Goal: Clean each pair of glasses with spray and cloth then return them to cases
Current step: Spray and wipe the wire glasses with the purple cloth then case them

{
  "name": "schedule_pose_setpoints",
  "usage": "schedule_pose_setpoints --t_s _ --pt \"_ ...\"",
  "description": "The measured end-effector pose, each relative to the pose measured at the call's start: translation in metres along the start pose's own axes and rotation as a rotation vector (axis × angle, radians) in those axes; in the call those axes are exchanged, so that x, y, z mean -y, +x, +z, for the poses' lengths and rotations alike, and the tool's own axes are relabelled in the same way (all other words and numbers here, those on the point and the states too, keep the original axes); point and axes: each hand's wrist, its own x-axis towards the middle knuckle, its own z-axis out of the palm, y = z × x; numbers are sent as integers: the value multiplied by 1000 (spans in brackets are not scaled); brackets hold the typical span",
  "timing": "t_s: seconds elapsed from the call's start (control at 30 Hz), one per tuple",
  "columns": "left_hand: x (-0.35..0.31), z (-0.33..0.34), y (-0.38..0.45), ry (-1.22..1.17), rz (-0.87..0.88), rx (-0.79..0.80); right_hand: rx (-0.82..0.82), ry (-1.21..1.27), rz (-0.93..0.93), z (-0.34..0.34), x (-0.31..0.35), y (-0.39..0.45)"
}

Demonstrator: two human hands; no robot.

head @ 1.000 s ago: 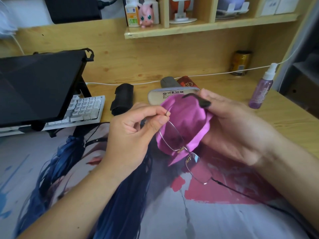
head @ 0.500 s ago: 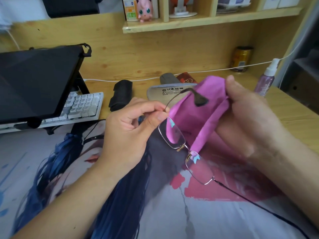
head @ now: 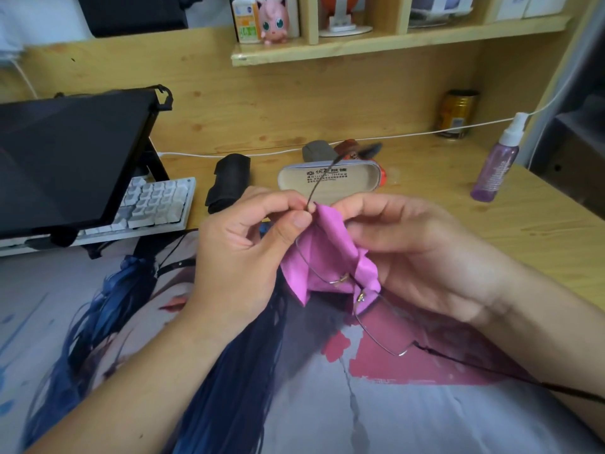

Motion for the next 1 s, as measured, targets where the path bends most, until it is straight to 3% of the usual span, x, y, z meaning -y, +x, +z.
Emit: schedule_pose_setpoints --t_s 0.2,0.37,0.57,1.0 --pt "-1 -1 -1 91 38 29 -57 -113 165 2 -2 -2" --pt "-2 1 -2 146 54 92 15 -459 286 -3 -2 -6" --pt "0 4 -2 128 26 131 90 -228 345 -4 4 -4" --pt "-6 18 -4 208 2 87 -107 -32 311 14 -8 -2"
